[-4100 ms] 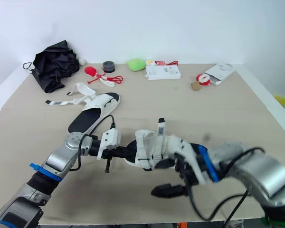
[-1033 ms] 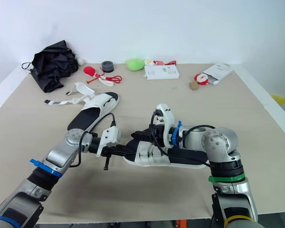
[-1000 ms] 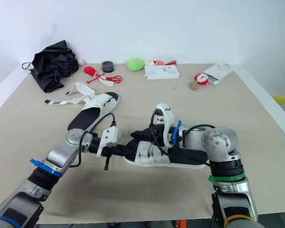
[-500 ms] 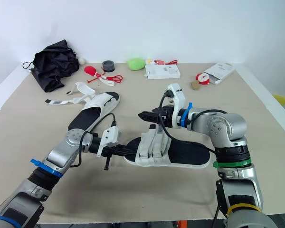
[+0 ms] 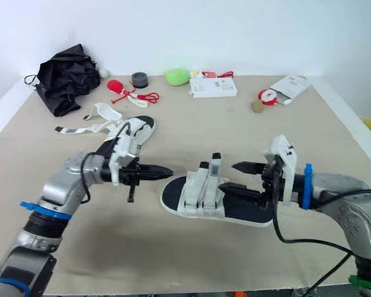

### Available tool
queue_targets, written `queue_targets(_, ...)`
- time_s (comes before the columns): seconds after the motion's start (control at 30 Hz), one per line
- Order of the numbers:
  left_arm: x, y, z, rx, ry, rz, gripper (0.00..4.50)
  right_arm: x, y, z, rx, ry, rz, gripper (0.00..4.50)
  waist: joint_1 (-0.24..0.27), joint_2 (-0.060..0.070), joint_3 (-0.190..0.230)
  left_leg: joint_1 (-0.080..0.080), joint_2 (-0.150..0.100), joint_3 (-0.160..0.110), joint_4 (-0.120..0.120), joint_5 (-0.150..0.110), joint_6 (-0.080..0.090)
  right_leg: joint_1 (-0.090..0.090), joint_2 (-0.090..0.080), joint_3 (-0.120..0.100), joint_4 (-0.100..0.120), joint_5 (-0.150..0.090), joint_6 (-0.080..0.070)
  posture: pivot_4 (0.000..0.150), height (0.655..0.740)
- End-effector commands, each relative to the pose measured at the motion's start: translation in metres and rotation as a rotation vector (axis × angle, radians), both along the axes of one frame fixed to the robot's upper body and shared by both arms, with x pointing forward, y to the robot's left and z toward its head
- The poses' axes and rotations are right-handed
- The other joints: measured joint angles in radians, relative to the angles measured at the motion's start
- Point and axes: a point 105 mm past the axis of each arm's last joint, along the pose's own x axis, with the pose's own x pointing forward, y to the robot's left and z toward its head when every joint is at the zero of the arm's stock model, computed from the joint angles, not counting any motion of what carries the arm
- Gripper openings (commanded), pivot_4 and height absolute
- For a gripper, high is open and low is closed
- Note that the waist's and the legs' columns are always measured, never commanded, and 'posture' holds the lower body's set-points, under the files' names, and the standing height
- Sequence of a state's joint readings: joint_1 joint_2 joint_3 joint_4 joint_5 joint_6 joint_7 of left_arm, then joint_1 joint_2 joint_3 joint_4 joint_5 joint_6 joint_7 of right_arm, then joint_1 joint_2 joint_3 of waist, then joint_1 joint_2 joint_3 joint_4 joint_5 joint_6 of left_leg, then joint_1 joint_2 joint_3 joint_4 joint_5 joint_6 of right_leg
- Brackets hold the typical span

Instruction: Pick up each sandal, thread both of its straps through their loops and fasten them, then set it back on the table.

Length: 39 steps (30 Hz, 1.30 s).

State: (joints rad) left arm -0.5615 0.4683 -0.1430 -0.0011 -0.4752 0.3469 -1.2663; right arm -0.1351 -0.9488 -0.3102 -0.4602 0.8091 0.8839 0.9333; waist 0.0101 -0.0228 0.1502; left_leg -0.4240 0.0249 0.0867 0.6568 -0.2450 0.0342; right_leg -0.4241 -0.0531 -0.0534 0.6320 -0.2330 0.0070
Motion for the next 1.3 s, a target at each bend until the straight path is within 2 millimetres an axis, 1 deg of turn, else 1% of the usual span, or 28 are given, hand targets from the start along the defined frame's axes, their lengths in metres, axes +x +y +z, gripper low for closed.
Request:
queue_targets(0.03, -0.012, 0.023, 0.024, -0.033, -0.046, -0.018, 0.00, -0.020, -0.006, 0.004, -0.095, -0.046, 0.025, 4.46, 0.000, -0.001, 0.001, 0.000, 0.000, 0.000, 0.000, 0.000, 0.000, 0.000, 0.000, 0.000, 0.000, -0.002, 0.003, 0.150, 0.7400)
queue_targets(0.1, -0.019, 0.034, 0.024, -0.020, -0.022, -0.028, 0.00, -0.028, -0.007, -0.008, -0.140, -0.015, 0.032, 4.46, -0.001, -0.001, 0.001, 0.001, 0.000, 0.000, 0.000, 0.001, -0.001, 0.000, 0.001, 0.000, 0.000, -0.002, 0.004, 0.150, 0.7400)
queue_targets(0.2, -0.030, 0.046, 0.021, -0.005, 0.020, -0.039, 0.00, -0.032, -0.006, -0.030, -0.194, 0.031, 0.033, 4.46, 0.000, -0.002, 0.002, 0.002, 0.001, 0.000, 0.000, 0.002, -0.003, 0.001, 0.001, 0.000, 0.001, -0.002, 0.004, 0.150, 0.7400)
queue_targets(0.27, -0.035, 0.051, 0.021, -0.004, 0.045, -0.040, 0.00, -0.028, -0.006, -0.041, -0.202, 0.044, 0.015, 4.46, 0.000, -0.002, 0.002, 0.002, 0.001, 0.000, 0.002, 0.003, -0.004, 0.002, 0.001, 0.000, 0.001, -0.001, 0.005, 0.150, 0.7400)
queue_targets(0.37, -0.043, 0.057, 0.015, 0.007, 0.068, -0.039, 0.00, -0.013, -0.003, -0.055, -0.179, 0.064, -0.024, 4.46, -0.002, -0.005, 0.005, 0.002, 0.002, -0.001, 0.006, 0.003, -0.004, 0.002, 0.001, 0.000, 0.003, 0.000, 0.007, 0.150, 0.7400)
queue_targets(0.47, -0.048, 0.059, 0.010, 0.024, 0.066, -0.038, 0.00, -0.012, 0.006, -0.064, -0.182, 0.092, 0.015, 4.46, -0.002, -0.004, 0.006, 0.002, 0.003, 0.000, 0.009, 0.004, -0.004, 0.002, 0.002, 0.001, 0.003, 0.002, 0.006, 0.150, 0.7400)
queue_targets(0.63, -0.050, 0.060, 0.006, 0.036, 0.057, -0.034, 0.00, -0.014, 0.025, -0.067, -0.151, 0.112, 0.099, 4.46, 0.001, -0.005, 0.006, 0.002, 0.004, 0.000, 0.011, 0.004, -0.004, 0.002, 0.003, 0.001, 0.004, 0.003, 0.004, 0.150, 0.7400)
queue_targets(0.7, -0.049, 0.061, 0.005, 0.041, 0.050, -0.028, 0.00, -0.008, 0.031, -0.069, -0.143, 0.104, 0.102, 4.46, 0.000, -0.005, 0.006, 0.002, 0.004, 0.000, 0.011, 0.003, -0.004, 0.002, 0.003, 0.001, 0.004, 0.003, 0.004, 0.150, 0.7400)
queue_targets(0.77, -0.049, 0.061, 0.005, 0.037, 0.044, -0.021, 0.00, -0.002, 0.033, -0.071, -0.130, 0.096, 0.086, 4.46, -0.003, -0.005, 0.006, 0.002, 0.005, 0.001, 0.011, 0.003, -0.004, 0.002, 0.003, 0.002, 0.005, 0.004, 0.003, 0.150, 0.7400)
queue_targets(0.8, -0.048, 0.061, 0.005, 0.035, 0.042, -0.017, 0.00, 0.000, 0.033, -0.070, -0.118, 0.092, 0.077, 3.94, -0.003, -0.005, 0.006, 0.002, 0.005, 0.001, 0.011, 0.003, -0.004, 0.002, 0.003, 0.002, 0.005, 0.004, 0.003, 0.150, 0.7400)
queue_targets(0.83, -0.049, 0.061, 0.005, 0.033, 0.040, -0.015, 0.00, 0.002, 0.034, -0.071, -0.109, 0.089, 0.069, 3.66, -0.003, -0.005, 0.006, 0.002, 0.005, 0.001, 0.011, 0.003, -0.004, 0.002, 0.004, 0.002, 0.005, 0.004, 0.003, 0.150, 0.7400)
queue_targets(0.87, -0.049, 0.061, 0.005, 0.033, 0.039, -0.013, 0.00, 0.004, 0.034, -0.071, -0.104, 0.088, 0.065, 3.27, -0.002, -0.005, 0.006, 0.002, 0.005, 0.001, 0.012, 0.003, -0.004, 0.002, 0.004, 0.002, 0.006, 0.004, 0.003, 0.150, 0.7400)
queue_targets(0.9, -0.049, 0.061, 0.004, 0.032, 0.039, -0.012, 0.00, 0.005, 0.035, -0.071, -0.093, 0.087, 0.062, 2.70, -0.002, -0.005, 0.006, 0.002, 0.005, 0.001, 0.013, 0.003, -0.004, 0.002, 0.004, 0.002, 0.007, 0.004, 0.003, 0.150, 0.7400)
queue_targets(0.97, -0.049, 0.060, 0.004, 0.028, 0.035, -0.008, 0.00, 0.007, 0.036, -0.072, -0.075, 0.083, 0.052, 1.74, -0.002, -0.005, 0.006, 0.002, 0.005, 0.001, 0.013, 0.003, -0.004, 0.002, 0.004, 0.002, 0.009, 0.003, 0.002, 0.150, 0.7400)
queue_targets(1.0, -0.049, 0.060, 0.004, 0.025, 0.033, -0.005, 0.00, 0.008, 0.036, -0.072, -0.068, 0.081, 0.047, 1.40, -0.002, -0.005, 0.006, 0.002, 0.005, 0.001, 0.014, 0.004, -0.004, 0.001, 0.003, 0.003, 0.010, 0.003, 0.002, 0.150, 0.7400)
queue_targets(1.07, -0.048, 0.059, 0.005, 0.010, 0.030, 0.005, 0.00, 0.008, 0.038, -0.073, -0.059, 0.080, 0.053, 0.38, -0.001, -0.005, 0.006, 0.003, 0.005, 0.001, 0.015, 0.004, -0.004, 0.001, 0.003, 0.003, 0.012, 0.003, 0.003, 0.150, 0.7400)
queue_targets(1.1, -0.046, 0.059, 0.006, 0.001, 0.030, 0.015, 0.00, 0.007, 0.038, -0.074, -0.056, 0.083, 0.055, 0.04, -0.001, -0.005, 0.006, 0.003, 0.005, 0.002, 0.016, 0.004, -0.003, 0.001, 0.003, 0.003, 0.013, 0.003, 0.003, 0.150, 0.7400)
queue_targets(1.17, -0.042, 0.059, 0.007, -0.012, 0.022, 0.037, 0.00, 0.008, 0.038, -0.075, -0.052, 0.084, 0.048, 0.04, 0.000, -0.005, 0.006, 0.004, 0.005, 0.002, 0.016, 0.005, -0.003, 0.001, 0.003, 0.003, 0.013, 0.004, 0.002, 0.150, 0.7400)
queue_targets(1.23, -0.037, 0.059, 0.008, -0.030, 0.016, 0.066, 0.00, 0.014, 0.034, -0.074, -0.047, 0.083, 0.004, 0.04, 0.000, -0.005, 0.006, 0.004, 0.005, 0.002, 0.016, 0.006, -0.003, 0.002, 0.003, 0.003, 0.013, 0.005, 0.002, 0.150, 0.7400)
queue_targets(1.3, -0.031, 0.057, 0.009, -0.051, 0.008, 0.108, 0.00, 0.021, 0.030, -0.061, 0.000, 0.034, -0.034, 0.04, 0.001, -0.006, 0.006, 0.004, 0.005, 0.002, 0.016, 0.006, -0.003, 0.002, 0.003, 0.003, 0.013, 0.006, 0.000, 0.150, 0.7400)
